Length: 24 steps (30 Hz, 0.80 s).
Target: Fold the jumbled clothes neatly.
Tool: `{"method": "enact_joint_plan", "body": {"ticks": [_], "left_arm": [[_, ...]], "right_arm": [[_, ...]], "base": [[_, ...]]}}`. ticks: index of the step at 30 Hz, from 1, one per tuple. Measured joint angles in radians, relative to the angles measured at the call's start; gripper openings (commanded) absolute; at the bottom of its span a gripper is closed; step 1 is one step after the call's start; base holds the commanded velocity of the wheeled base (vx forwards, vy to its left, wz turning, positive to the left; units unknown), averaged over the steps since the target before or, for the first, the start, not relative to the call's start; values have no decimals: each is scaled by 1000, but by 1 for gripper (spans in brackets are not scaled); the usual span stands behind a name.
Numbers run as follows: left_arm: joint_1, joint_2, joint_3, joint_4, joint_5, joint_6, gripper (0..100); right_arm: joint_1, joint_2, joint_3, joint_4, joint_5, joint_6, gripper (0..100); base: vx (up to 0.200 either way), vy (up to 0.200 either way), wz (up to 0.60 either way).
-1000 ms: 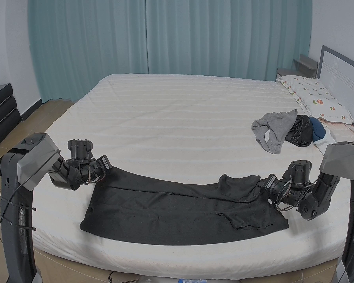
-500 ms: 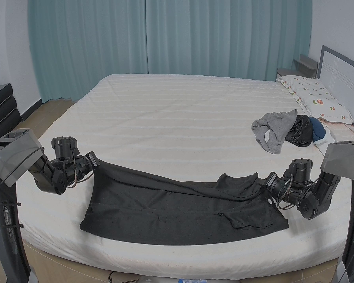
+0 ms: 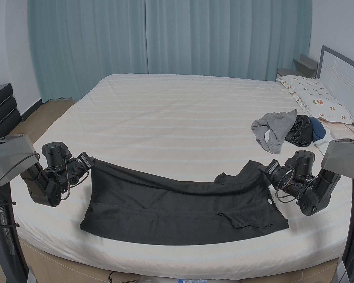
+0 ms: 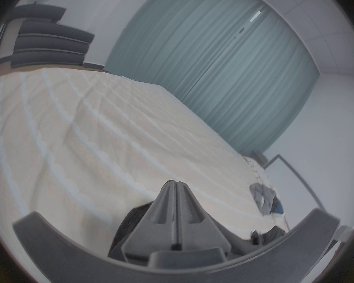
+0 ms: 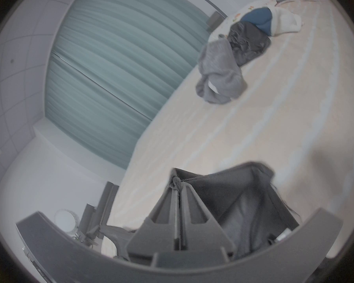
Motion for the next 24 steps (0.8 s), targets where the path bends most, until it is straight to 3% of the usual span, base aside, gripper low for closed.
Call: {"method": "enact_joint_plan", "body": {"ticks": [8,13,18,24], "left_arm": [[2,26,-20,-189,13,-117,0],[1,55,9,-281,31,-146,0],[1,74,93,-346,24,-133,0],[13,78,240,-407,-28,-48,0]], "right_arm": [[-6,29,-19,-194,-21,50,0],[-9,46,16,-216,-21,44,0],[-21,49,85,-213,12,-41,0],[-43,45,173,-209,75,-148,0]], "base": [[0,0,0],[0,0,0],[0,0,0],[0,0,0]]}}
